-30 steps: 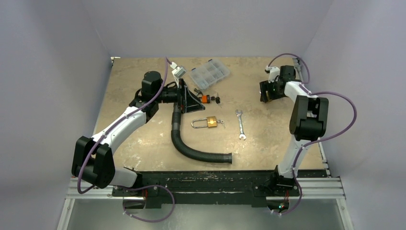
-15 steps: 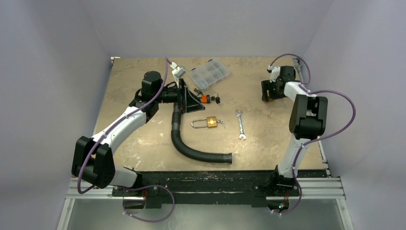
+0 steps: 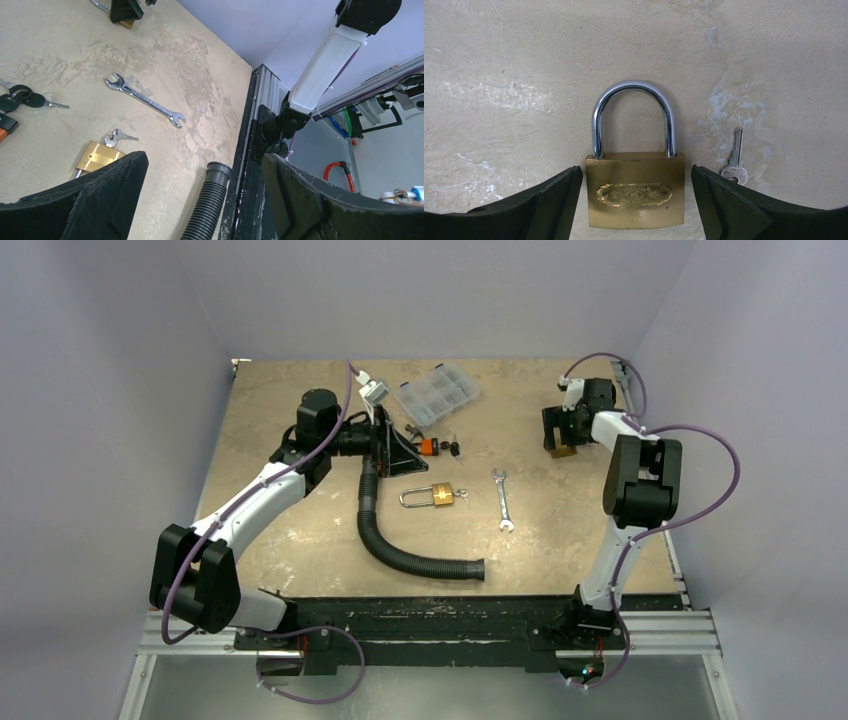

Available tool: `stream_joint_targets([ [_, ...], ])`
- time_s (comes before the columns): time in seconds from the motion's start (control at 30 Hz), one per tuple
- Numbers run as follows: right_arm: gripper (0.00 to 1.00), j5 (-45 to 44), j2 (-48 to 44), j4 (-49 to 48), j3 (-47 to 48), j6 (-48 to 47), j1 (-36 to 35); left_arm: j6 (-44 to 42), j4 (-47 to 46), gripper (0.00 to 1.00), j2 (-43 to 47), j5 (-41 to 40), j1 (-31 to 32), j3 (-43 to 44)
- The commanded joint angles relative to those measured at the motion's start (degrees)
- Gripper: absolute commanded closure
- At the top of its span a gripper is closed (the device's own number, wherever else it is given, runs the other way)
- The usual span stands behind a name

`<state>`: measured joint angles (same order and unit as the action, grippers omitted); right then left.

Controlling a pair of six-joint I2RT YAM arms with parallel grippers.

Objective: Lock with the key
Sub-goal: Place the lock at the center of the board, then pick up the lock from the center of the board.

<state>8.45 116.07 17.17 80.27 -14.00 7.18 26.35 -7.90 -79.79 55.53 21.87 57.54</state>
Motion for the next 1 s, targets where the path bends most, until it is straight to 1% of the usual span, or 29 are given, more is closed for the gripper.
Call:
stream_joint_targets([
  [0.0,0.1,0.54,-3.77,-2.19,1.47,0.73,0.11,-2.74,0.55,0.08,0.62,-0.49,0.02,1.86],
  [0.1,0.07,2.71,-6.98,-2.28,1.27,0.6,0.11,-5.97,3.39,0.07,0.14,-0.94,0.04,2.79],
  [0.23,0.01,7.37,-11.88,-1.03,1.08,0.03,0.11,-15.08,11.36,0.06,-1.36,-1.61,0.1,5.49],
  [0.4,0.01,15.86,-19.33,-0.42,-1.81,2.87,0.11,-31.89,23.03,0.05,-5.05,-6.89,0.1,10.39],
  [0.5,0.01,22.17,-23.4,0.16,-4.31,4.63,0.03,-45.56,30.94,0.03,-8.41,-10.54,0.57,15.11],
  [0.6,0.01,27.29,-27.04,-0.62,-7.87,7.19,-0.05,-52.29,34.62,0.03,-12.33,-13.14,0.79,18.46],
  [0.8,0.01,33.57,-34.4,-7.74,-17.3,15.54,-0.14,-57.27,34.32,0.02,-18.98,-19.47,5.46,20.71],
  [0.97,0.01,36.4,-37.62,-14.23,-23.49,18.49,-0.1,-58.69,31.05,0.01,-23.99,-24.22,9.31,21.07],
])
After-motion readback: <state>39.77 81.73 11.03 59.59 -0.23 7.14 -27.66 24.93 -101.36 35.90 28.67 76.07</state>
